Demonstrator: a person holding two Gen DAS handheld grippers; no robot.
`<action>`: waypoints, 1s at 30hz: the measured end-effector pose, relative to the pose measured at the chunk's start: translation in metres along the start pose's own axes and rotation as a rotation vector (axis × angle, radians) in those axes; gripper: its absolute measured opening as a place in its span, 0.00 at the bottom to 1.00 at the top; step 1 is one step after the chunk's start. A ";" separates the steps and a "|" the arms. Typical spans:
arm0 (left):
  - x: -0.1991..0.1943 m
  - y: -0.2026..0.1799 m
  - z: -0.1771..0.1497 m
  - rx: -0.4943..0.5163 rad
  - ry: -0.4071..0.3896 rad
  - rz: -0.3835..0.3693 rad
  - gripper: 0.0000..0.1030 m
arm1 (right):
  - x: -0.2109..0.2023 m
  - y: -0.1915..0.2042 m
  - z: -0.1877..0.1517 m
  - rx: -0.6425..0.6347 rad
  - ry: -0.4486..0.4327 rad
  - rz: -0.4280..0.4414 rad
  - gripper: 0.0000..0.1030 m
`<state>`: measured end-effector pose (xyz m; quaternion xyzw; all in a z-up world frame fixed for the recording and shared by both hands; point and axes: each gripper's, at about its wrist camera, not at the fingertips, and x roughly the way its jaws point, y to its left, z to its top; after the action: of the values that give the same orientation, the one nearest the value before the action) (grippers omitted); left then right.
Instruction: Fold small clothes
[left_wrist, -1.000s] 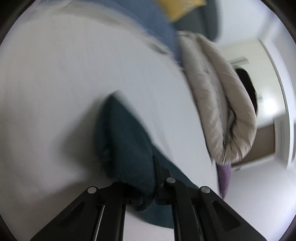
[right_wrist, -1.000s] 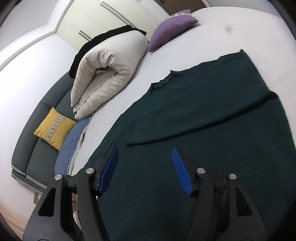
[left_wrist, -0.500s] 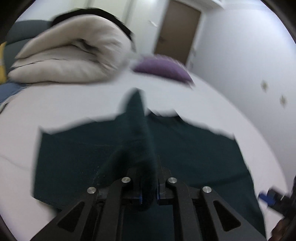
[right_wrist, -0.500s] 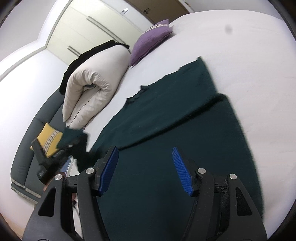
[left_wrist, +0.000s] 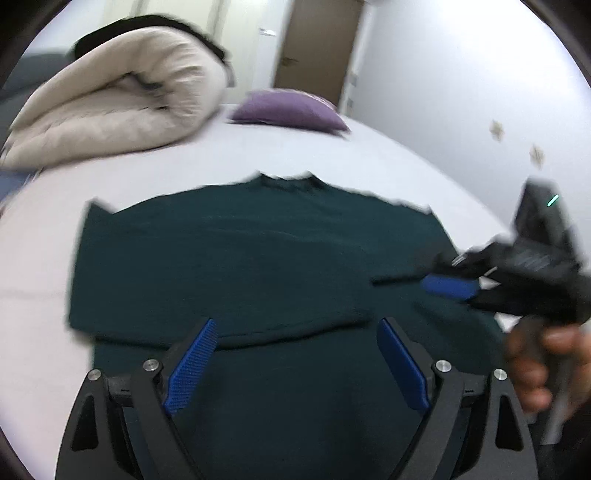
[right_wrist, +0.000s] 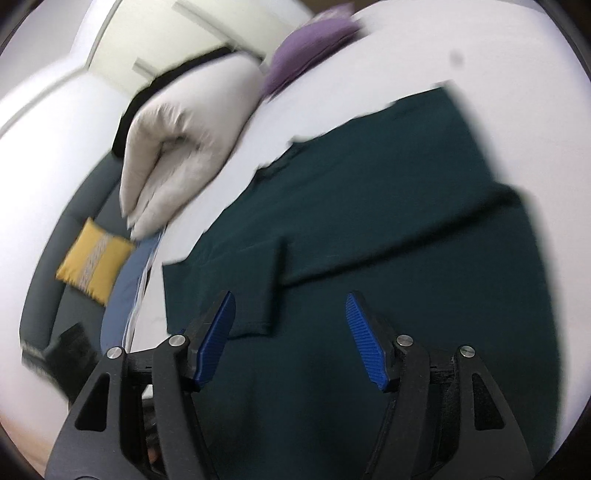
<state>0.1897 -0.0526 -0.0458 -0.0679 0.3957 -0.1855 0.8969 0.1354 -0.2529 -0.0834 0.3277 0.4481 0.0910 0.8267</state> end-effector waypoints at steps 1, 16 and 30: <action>-0.003 0.012 0.003 -0.034 -0.009 -0.003 0.87 | 0.012 0.007 0.002 -0.011 0.022 -0.006 0.60; -0.031 0.165 0.026 -0.353 -0.097 0.125 0.79 | 0.072 0.080 0.009 -0.265 0.085 -0.192 0.06; 0.024 0.184 0.043 -0.405 -0.015 0.162 0.79 | 0.010 0.106 0.071 -0.436 -0.091 -0.219 0.06</action>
<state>0.2877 0.1068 -0.0829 -0.2159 0.4224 -0.0293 0.8798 0.2133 -0.1996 0.0029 0.0946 0.4131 0.0805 0.9022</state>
